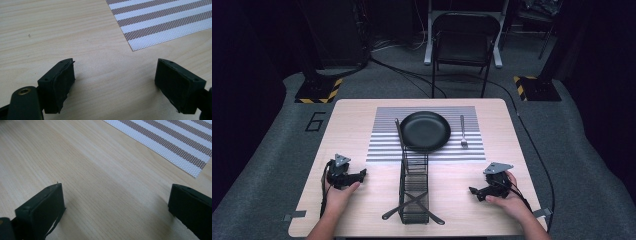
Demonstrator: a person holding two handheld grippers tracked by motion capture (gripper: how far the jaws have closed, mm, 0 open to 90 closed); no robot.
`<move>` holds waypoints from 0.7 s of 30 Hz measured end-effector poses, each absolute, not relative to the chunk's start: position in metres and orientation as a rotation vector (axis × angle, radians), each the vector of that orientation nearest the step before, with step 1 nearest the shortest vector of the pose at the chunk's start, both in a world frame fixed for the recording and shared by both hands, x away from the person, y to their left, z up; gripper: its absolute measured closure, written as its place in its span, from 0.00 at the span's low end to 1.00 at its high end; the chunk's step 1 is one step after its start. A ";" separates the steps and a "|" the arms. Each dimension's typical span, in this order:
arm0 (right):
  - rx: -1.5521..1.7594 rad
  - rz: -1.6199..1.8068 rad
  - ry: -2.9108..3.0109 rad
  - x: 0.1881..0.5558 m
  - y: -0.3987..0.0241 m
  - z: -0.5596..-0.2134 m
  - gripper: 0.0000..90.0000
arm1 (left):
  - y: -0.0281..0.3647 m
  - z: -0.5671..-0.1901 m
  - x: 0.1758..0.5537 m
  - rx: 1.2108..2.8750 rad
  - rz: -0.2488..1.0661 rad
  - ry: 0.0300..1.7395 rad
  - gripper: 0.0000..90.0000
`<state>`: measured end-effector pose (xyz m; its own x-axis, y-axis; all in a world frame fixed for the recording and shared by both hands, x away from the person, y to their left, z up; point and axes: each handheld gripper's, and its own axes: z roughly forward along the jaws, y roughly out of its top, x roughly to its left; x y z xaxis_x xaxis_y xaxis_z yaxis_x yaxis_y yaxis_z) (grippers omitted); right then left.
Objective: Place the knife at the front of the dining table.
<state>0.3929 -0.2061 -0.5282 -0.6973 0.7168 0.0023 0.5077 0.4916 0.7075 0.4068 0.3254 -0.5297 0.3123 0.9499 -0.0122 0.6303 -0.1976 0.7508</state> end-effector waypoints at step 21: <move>1.035 1.016 2.447 0.393 -0.206 -0.528 0.00 | 0.325 -0.530 0.407 1.920 0.614 1.391 0.19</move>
